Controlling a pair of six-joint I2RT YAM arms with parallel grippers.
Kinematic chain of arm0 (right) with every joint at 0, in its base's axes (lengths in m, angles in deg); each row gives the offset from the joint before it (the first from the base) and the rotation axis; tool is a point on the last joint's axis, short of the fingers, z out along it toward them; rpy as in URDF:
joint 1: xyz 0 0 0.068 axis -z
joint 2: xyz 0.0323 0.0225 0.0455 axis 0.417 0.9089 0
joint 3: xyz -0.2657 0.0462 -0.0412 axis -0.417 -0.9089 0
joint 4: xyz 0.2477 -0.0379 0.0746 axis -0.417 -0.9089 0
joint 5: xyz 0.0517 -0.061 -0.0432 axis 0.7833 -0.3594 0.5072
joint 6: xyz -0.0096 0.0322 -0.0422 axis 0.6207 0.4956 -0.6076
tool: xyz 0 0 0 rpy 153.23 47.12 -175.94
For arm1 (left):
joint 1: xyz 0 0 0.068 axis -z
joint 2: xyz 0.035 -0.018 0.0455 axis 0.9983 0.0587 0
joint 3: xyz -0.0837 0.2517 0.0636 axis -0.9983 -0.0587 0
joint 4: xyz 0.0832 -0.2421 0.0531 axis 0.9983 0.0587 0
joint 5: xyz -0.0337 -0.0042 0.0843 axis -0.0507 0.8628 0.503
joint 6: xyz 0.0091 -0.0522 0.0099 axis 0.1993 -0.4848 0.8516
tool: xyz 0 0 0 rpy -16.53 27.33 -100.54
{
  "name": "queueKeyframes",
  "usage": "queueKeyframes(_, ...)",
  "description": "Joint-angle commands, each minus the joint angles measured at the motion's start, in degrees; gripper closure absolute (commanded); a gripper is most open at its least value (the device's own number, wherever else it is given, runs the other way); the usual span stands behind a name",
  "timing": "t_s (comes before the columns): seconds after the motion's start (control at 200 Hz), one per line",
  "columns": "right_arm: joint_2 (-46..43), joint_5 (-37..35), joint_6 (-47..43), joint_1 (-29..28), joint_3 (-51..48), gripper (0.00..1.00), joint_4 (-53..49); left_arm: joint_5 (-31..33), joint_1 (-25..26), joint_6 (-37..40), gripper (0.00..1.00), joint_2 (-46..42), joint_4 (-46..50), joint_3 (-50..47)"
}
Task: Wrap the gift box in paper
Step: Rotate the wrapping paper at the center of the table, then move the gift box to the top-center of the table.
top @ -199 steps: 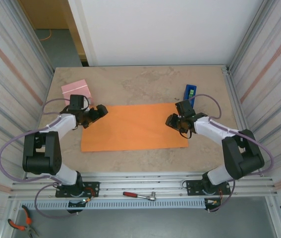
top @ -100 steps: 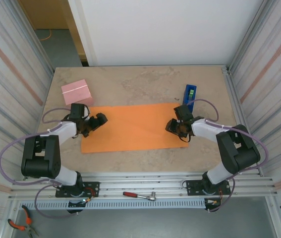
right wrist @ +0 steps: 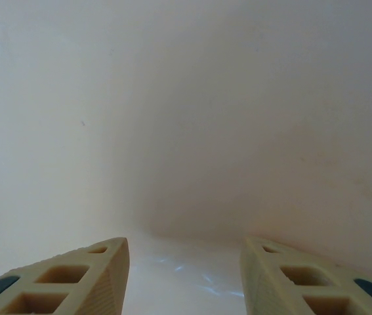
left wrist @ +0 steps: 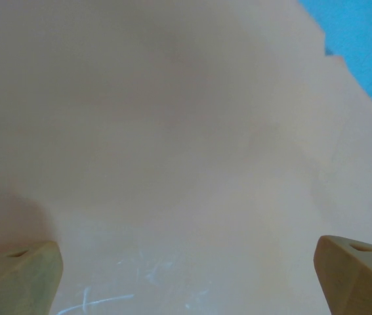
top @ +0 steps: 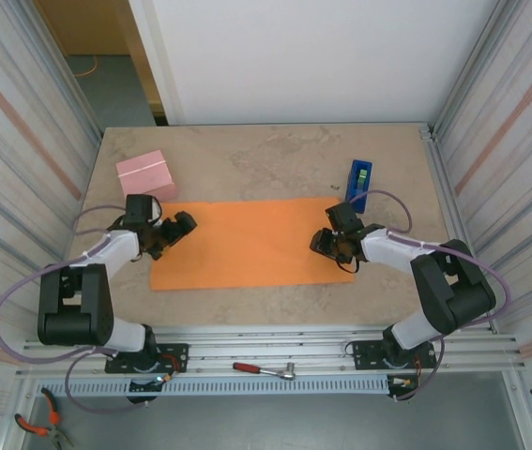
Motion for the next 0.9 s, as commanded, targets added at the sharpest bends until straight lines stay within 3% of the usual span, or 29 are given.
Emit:
queueKeyframes(0.0,-2.6,1.5,-2.3,0.2,3.6,0.48,-4.1,-0.7,-1.9,2.7,0.01,-2.4,3.6,6.0)
queueKeyframes(0.065,-4.0,2.1,-3.5,0.3,5.5,0.41,-5.0,-0.8,-3.7,3.9,0.01,-1.9,4.9,8.8)
queueKeyframes(0.195,-6.3,1.7,-6.7,0.5,9.1,0.17,-7.7,-0.9,-8.3,6.1,0.01,0.7,5.9,14.7)
queueKeyframes(0.376,-9.1,3.1,-9.3,2.2,10.9,0.01,-8.2,-0.8,-15.3,8.0,0.01,7.7,5.6,23.9)
queueKeyframes(0.621,-9.7,8.2,-11.7,5.0,11.2,0.01,-6.8,-1.0,-22.6,9.3,0.01,18.9,5.7,35.1)
queueKeyframes(0.897,-6.5,18.8,-9.5,11.6,10.1,0.03,-4.2,-9.4,-21.8,9.8,0.04,30.1,0.8,42.4)
